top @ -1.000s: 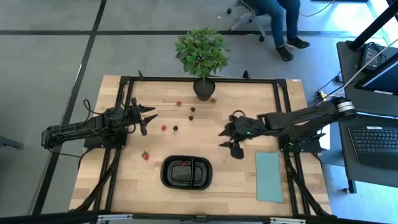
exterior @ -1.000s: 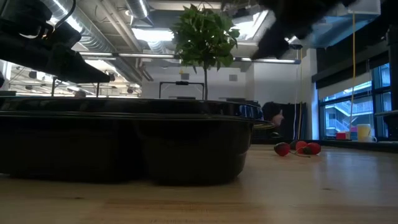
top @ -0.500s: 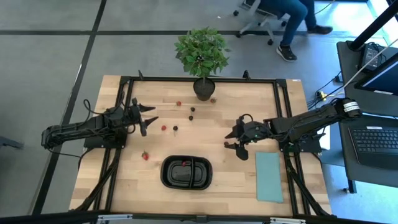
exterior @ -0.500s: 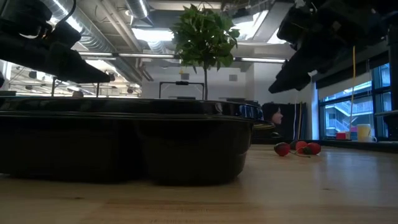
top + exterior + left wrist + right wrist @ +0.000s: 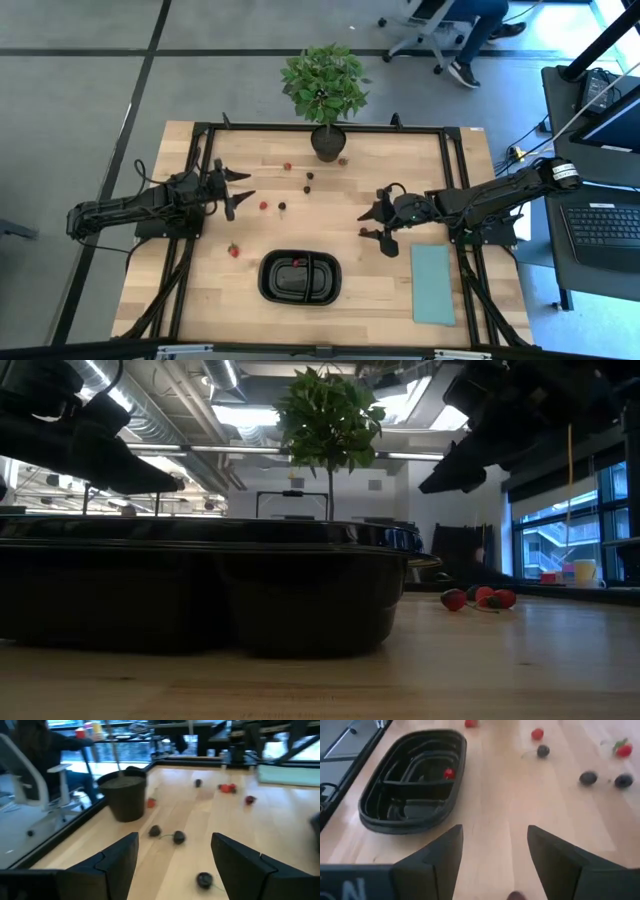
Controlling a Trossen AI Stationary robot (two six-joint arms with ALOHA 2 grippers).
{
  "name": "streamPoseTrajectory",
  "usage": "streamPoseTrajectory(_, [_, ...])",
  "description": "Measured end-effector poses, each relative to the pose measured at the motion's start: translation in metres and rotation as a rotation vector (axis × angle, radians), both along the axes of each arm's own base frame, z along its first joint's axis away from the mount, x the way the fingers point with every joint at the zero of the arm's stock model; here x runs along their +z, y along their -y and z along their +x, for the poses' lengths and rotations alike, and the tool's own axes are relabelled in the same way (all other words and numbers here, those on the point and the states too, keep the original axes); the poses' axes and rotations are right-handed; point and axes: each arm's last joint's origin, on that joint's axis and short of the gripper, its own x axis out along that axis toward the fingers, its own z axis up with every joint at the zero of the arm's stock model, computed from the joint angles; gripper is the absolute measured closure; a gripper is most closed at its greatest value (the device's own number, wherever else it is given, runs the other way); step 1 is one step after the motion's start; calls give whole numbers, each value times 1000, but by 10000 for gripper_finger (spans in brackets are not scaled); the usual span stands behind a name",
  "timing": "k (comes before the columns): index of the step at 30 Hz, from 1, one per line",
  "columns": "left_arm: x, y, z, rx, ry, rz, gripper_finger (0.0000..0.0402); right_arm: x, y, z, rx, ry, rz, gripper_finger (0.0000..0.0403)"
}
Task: Pick and placing Produce into tupperware
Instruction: Put the left red raspberry into the black container with the other red fruit
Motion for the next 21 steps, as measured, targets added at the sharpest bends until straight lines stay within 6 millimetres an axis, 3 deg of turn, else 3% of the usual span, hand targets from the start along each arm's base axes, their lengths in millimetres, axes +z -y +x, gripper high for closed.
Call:
streamPoseTrajectory(15, [-26,-2,14,-39,-279,-94,157,6,1,3,-37,73,-53,179])
streamPoseTrajectory(21, [-30,-3,21,-39,-310,-112,157,8,1,5,-27,100,-68,179])
